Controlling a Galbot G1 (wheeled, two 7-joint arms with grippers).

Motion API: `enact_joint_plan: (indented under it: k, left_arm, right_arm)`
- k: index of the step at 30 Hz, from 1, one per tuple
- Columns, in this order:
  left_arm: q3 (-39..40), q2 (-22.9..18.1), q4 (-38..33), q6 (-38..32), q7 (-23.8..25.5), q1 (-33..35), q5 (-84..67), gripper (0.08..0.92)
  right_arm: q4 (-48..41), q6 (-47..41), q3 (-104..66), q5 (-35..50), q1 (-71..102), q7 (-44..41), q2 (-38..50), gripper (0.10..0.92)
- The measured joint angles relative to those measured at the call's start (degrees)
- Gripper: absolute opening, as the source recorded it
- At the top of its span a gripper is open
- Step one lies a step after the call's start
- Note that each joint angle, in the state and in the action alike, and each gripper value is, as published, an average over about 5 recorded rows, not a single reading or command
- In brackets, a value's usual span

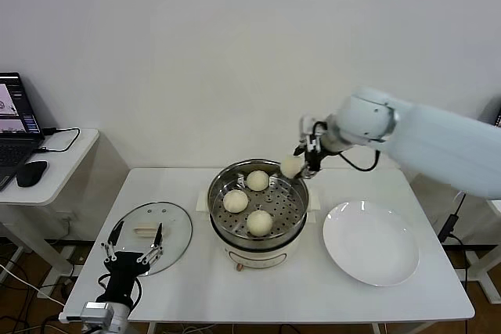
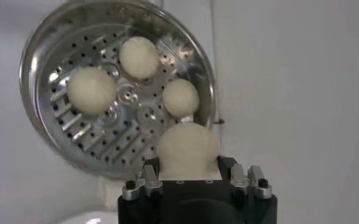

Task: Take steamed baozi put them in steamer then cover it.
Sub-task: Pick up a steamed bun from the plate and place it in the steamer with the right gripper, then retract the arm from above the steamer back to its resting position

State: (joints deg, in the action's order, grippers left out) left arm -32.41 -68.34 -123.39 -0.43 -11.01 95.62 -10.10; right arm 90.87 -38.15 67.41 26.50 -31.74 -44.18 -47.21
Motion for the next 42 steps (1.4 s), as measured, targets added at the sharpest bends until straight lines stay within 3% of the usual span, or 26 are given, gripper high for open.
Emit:
enact_joint_plan:
  k: [20,31,42]
  left_arm:
    - [0.3,-0.4,0.1,-0.1,0.0,0.0,0.1,0.823]
    - [0.5,-0.4,0.4,-0.1,0.0,-0.2,0.1,0.823]
    - [0.8,-0.3,0.7,-0.1,0.0,-0.7,0.1,0.823]
  right_arm:
    - [-4.5,-2.8,-1.1,-3.4,11.2,3.4,-4.4,0.602]
    - [-3.5,-3.2,-3.9,-3.4,12.2,4.1,-3.8,0.813]
    - [2.6,-2.8,-8.6,-1.7,9.9,4.6,1.3,0.823]
